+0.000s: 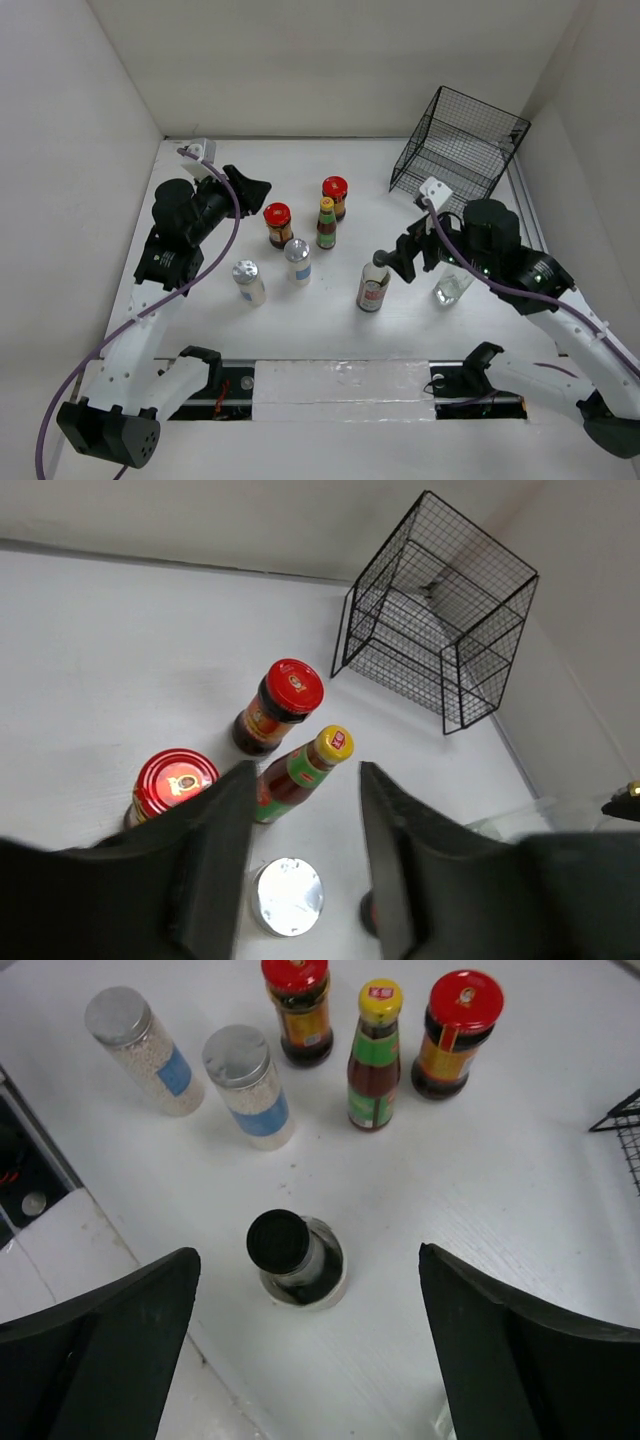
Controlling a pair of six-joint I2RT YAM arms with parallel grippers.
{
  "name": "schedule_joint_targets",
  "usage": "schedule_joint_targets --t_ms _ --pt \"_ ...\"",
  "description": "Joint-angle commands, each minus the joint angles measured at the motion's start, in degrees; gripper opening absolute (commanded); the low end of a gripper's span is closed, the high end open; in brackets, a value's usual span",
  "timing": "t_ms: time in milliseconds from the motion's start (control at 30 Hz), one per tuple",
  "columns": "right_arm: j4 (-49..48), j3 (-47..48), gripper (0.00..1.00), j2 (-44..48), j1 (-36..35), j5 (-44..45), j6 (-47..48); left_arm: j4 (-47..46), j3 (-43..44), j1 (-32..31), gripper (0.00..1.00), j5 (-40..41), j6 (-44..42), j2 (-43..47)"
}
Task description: Organize the condiment bottles
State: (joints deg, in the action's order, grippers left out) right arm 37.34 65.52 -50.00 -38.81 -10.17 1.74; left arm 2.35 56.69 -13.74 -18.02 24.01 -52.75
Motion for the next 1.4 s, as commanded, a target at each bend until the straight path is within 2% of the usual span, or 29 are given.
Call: schedule_joint_targets --t_ms 0,200,333,367,433,767,833,867,900,933,1033,1133,1233,1267,1367 --pt "0.71 0.14 0.97 -1.50 -2.85 -2.66 1.86 -3.05 -0.35 0.29 0.47 -0.79 -0.54 1.16" --pt "0.10 -1.00 0.98 -5.54 -5.31 -1.33 1.87 -3.05 -0.35 0.29 0.51 -0.79 -0.54 0.63" --pt "-4.72 -4.86 0.96 -6.25 -5.31 0.76 -0.06 -3.05 -0.35 0.29 0.55 -0.79 -0.54 0.63" --pt "-5.69 -5.65 0.92 -5.56 -5.31 1.73 -0.85 -3.05 -0.35 0.29 0.55 -0.79 -0.54 0.63" --pt "-7.81 -6.89 0.91 -5.03 -5.31 4.10 -0.86 -3.05 -0.35 0.29 0.55 -0.79 -0.54 1.15" --pt "-17.11 -12.78 0.67 -3.97 -5.31 4.64 -4.81 -3.05 -0.88 0.29 0.55 -0.79 -0.54 1.16" --pt "-17.66 -13.31 0.54 -3.97 -5.31 4.64 -5.34 -3.05 -0.88 0.29 0.55 -0.79 -0.54 1.16" --pt "-17.66 -13.31 0.43 -3.97 -5.31 4.64 -5.34 -3.05 -0.88 0.29 0.55 -0.79 -0.54 1.16" --pt "-17.66 -13.31 0.43 -3.97 -5.31 4.64 -5.34 -3.05 -0.88 0.29 0.55 -0.79 -0.54 1.16" --pt "-18.35 -13.83 0.32 -3.97 -5.31 4.64 -5.86 -3.05 -0.88 0.29 0.55 -1.31 -0.54 1.16" --pt "-21.77 -13.84 0.19 -3.45 -5.31 4.64 -7.27 -3.05 -0.88 0.29 0.55 -1.31 -0.54 1.16" --pt "-28.28 -10.42 0.16 -2.82 -5.31 6.04 -8.07 -3.58 -0.88 0.29 0.55 -1.93 -0.02 1.16" --pt "-31.01 -1.03 0.11 -5.10 -5.31 10.24 -8.07 -4.11 -0.88 0.29 0.55 -3.24 0.51 0.63" --pt "-31.71 4.56 0.11 -6.07 -5.31 11.22 -7.11 -4.11 -0.88 0.29 0.55 -3.25 0.51 0.63" --pt "-31.72 13.29 0.11 -10.46 -5.31 12.98 -3.06 -4.11 -0.88 0.29 0.55 -3.25 0.51 0.63"
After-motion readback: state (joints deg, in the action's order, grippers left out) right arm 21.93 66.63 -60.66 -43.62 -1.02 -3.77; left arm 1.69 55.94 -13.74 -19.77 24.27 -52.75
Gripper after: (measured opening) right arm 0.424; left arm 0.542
